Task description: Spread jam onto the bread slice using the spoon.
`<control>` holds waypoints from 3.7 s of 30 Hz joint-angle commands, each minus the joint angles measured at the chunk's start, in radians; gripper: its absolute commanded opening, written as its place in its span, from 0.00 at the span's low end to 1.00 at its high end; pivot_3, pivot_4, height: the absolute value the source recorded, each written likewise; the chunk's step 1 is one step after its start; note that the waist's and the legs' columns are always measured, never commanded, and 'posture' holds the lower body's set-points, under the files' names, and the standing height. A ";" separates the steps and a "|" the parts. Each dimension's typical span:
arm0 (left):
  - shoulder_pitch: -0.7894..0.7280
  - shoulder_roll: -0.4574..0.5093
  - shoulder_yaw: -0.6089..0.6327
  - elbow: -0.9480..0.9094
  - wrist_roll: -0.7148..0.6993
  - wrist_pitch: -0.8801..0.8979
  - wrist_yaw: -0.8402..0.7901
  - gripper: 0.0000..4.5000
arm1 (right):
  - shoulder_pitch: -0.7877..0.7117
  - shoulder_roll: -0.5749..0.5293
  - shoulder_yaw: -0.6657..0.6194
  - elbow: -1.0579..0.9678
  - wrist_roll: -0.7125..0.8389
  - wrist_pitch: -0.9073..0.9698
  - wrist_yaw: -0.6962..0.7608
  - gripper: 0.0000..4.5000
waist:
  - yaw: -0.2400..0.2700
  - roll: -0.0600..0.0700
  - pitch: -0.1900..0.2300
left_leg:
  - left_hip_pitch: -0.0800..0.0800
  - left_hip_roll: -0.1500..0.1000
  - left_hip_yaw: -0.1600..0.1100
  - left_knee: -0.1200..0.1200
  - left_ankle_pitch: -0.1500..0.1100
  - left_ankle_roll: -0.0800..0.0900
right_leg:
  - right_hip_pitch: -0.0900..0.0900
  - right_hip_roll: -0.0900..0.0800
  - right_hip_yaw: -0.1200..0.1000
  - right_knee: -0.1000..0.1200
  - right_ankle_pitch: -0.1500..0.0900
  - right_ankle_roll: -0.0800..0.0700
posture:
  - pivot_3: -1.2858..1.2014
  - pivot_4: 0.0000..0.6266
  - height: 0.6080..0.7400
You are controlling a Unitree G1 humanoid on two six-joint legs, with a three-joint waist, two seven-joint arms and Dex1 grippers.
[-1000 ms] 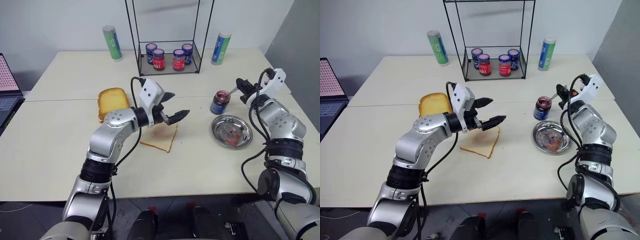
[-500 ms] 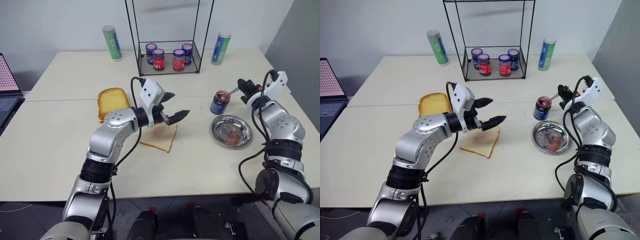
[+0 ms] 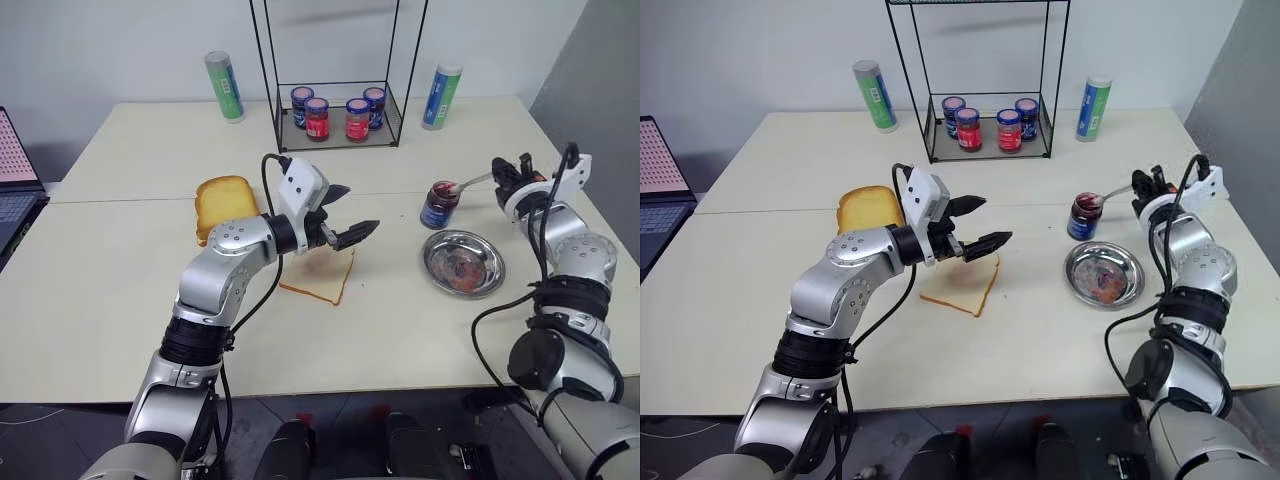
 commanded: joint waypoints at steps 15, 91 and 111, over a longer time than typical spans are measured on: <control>-0.009 0.055 0.049 -0.057 -0.048 -0.022 -0.077 1.00 | -0.071 0.052 -0.046 -0.218 0.265 0.080 -0.152 0.01 | -0.010 0.000 0.000 | 0.000 0.001 0.000 0.000 0.000 0.000 | 0.000 0.000 0.000 0.000 0.000 0.000 | 0.52 0.24 1.00; 0.778 0.193 0.316 -0.649 -0.174 0.090 0.199 1.00 | 0.228 0.387 0.457 -0.233 -0.138 0.076 0.127 0.01 | 0.006 0.004 -0.003 | 0.002 0.001 -0.001 -0.002 -0.001 0.001 | 0.000 0.002 -0.002 0.000 0.000 -0.001 | 0.52 0.24 1.00; 0.740 0.194 0.303 -0.606 -0.165 0.072 0.183 1.00 | 0.108 0.413 0.380 -0.383 0.039 0.241 0.016 0.01 | -0.007 0.004 -0.003 | 0.002 0.002 -0.002 -0.003 -0.001 0.001 | -0.001 0.002 -0.002 0.000 0.000 -0.001 | 0.52 0.24 1.00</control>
